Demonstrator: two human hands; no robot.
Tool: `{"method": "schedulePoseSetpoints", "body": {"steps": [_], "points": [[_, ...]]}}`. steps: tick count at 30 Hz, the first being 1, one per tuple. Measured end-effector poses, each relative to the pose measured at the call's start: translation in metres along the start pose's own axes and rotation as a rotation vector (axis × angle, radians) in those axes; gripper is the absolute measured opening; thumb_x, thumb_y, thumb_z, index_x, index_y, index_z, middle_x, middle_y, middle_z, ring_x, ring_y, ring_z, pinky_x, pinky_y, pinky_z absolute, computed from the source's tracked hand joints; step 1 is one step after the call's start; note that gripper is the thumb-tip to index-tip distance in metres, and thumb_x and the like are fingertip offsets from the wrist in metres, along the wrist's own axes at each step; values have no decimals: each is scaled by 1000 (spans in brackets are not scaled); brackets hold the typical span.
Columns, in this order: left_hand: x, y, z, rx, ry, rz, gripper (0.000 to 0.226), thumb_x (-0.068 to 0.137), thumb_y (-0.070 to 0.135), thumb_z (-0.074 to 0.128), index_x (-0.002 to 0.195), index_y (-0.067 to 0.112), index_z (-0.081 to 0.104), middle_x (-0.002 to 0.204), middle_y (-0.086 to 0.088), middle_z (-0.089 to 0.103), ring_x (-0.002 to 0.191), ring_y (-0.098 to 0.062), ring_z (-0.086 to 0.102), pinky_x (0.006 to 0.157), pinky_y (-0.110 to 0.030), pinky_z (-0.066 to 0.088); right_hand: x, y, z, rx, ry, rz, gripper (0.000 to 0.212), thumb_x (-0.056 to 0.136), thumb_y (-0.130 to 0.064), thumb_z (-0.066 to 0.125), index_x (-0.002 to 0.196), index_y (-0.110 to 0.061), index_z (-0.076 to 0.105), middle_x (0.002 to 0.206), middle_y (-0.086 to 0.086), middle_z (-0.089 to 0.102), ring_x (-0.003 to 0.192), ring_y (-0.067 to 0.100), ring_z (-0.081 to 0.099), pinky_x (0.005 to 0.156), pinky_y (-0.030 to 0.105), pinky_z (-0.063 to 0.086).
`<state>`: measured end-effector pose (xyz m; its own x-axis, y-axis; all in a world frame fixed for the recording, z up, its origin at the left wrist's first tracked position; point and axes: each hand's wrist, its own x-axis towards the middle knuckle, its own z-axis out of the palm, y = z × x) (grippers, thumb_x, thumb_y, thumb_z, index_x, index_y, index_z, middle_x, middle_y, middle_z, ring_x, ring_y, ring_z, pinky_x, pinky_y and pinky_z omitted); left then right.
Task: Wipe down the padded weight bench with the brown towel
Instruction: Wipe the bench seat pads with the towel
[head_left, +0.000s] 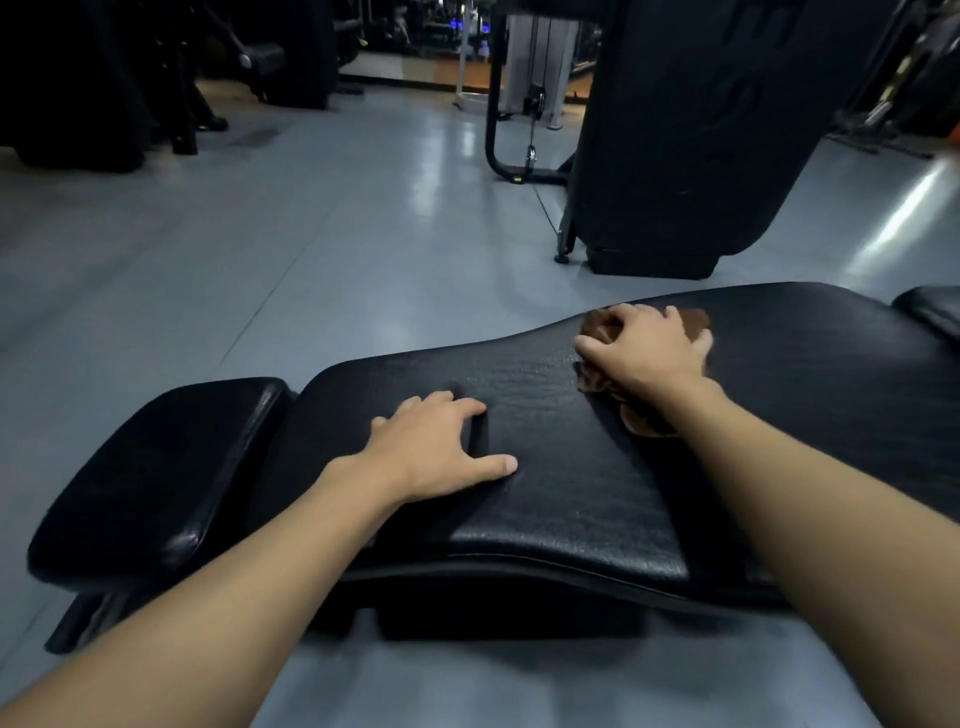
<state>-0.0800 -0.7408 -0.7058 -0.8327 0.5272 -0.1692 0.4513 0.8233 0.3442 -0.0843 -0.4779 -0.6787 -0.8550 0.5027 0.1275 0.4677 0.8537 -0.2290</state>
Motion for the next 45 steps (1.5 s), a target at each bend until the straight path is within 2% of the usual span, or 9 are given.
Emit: {"method": "schedulePoseSetpoints", "body": {"steps": [3,7,16,19,24,30,37,41,45], "points": [[-2,1,3,-15,44,-28,86,72,77,56,145,34,38,152,2,40,140,-23,35,107,-53,35,-6,-60,29,39,-63,-145,51,78,-60,50,123,-40,59,129,-1,61,134,26,36,110,63,18],[-4,-6,-2,-185,80,-102,56,86,44,48,134,19,32,135,-2,53,117,-26,53,96,-44,41,-28,-111,52,70,-139,-382,45,82,-44,49,125,-38,59,123,-2,64,135,25,35,111,60,16],[-9,-7,0,-166,83,-65,49,92,34,38,138,20,31,137,-4,52,123,-25,48,98,-44,34,-13,36,-21,74,-52,-72,45,90,-50,53,134,-40,53,137,-1,58,145,21,28,119,54,9],[-8,-3,1,-161,85,-86,49,92,32,36,139,22,33,134,-4,53,124,-25,46,100,-46,32,-26,18,-14,119,-32,-1,54,84,-66,50,130,-39,57,135,-3,59,144,23,29,118,55,9],[2,-9,-9,-374,94,-194,24,96,33,28,117,28,37,129,-1,56,115,-30,51,102,-44,36,-110,-82,35,169,-73,-346,43,88,-52,43,126,-38,59,139,-12,55,146,21,25,118,57,3],[9,11,-8,-310,82,-34,39,89,39,37,124,30,53,134,1,56,123,-24,51,107,-48,38,-119,-23,7,182,-105,-358,43,90,-49,55,131,-38,55,147,-17,46,148,11,18,120,49,-1],[10,46,-2,-46,-28,81,58,87,50,55,141,31,43,149,6,41,136,-23,40,105,-51,37,-109,77,-43,148,91,48,44,88,-50,58,131,-40,56,148,-12,47,148,18,21,119,53,4],[12,50,-15,-139,-72,29,58,72,30,43,128,32,56,139,0,54,129,-28,49,106,-50,39,-139,0,-5,60,93,-220,44,81,-53,52,122,-42,58,131,-19,56,136,19,35,113,55,16],[22,53,-21,-263,19,39,61,74,9,41,131,26,54,137,-3,57,129,-25,50,108,-46,39,-157,-23,6,78,-49,-377,51,87,-50,54,137,-41,48,152,-16,40,149,15,16,120,52,3]]}}
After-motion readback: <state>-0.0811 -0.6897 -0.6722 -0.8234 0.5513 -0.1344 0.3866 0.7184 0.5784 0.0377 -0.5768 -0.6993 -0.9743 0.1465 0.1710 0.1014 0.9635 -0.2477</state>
